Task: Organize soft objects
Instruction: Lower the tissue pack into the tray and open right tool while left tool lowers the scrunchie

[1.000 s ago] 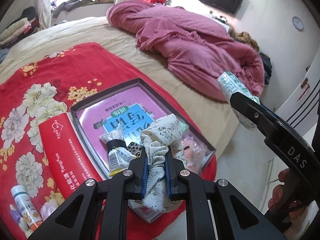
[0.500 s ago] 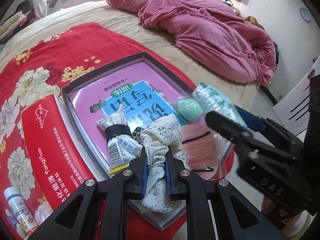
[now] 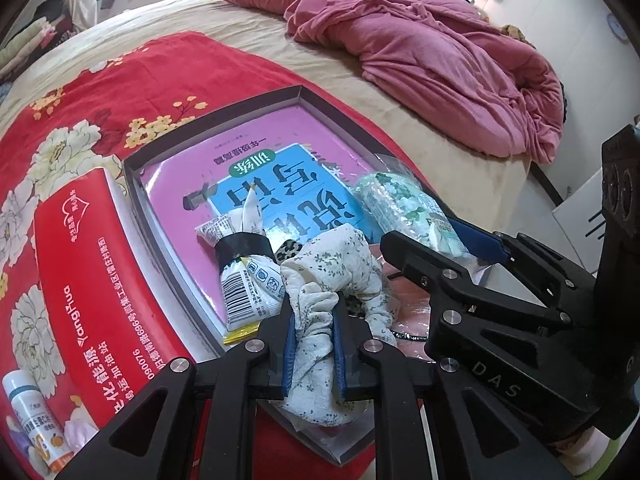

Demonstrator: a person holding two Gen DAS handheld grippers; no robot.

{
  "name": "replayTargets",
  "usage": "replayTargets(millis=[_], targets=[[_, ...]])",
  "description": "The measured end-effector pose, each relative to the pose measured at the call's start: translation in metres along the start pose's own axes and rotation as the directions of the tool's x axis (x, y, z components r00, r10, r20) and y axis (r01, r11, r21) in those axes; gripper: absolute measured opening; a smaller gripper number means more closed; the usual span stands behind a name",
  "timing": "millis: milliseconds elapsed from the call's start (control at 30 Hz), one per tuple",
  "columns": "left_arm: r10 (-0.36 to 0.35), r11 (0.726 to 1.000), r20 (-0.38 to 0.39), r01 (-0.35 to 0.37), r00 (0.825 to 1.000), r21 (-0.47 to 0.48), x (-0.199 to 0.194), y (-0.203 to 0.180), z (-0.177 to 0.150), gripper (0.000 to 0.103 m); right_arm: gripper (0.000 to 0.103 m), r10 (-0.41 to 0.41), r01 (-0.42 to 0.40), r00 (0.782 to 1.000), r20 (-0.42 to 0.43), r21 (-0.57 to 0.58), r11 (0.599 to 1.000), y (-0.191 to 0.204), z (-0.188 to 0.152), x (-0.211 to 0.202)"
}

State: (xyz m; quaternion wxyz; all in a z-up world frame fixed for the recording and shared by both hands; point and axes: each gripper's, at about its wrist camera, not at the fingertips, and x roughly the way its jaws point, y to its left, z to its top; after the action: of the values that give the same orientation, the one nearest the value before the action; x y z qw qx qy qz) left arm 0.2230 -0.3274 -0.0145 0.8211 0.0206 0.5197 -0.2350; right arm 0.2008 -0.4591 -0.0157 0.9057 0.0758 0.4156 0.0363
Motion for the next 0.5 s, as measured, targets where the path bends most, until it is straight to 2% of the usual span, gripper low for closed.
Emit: replayTargets(millis=[200,300,500], targets=[[0.004,1.0,0.002,-0.004,1.0,-0.004,0.001,0.001,0.0,0.017,0.055,-0.015,0.016,1.0,0.026,-0.01,1.0,-0.001,-0.002,-0.01],[0.006,1.0,0.001,-0.006,1.0,-0.006,0.001,0.001,0.0,0.017,0.064,-0.01,0.01,0.999,0.048,-0.003,1.0,-0.003,-0.004,-0.018],[0.019,1.0,0.005,-0.019,1.0,-0.001,0.0,-0.001,0.001,0.023,0.066,-0.017,0.015,0.996,0.088,0.022,1.0,-0.01,-0.005,-0.037]])
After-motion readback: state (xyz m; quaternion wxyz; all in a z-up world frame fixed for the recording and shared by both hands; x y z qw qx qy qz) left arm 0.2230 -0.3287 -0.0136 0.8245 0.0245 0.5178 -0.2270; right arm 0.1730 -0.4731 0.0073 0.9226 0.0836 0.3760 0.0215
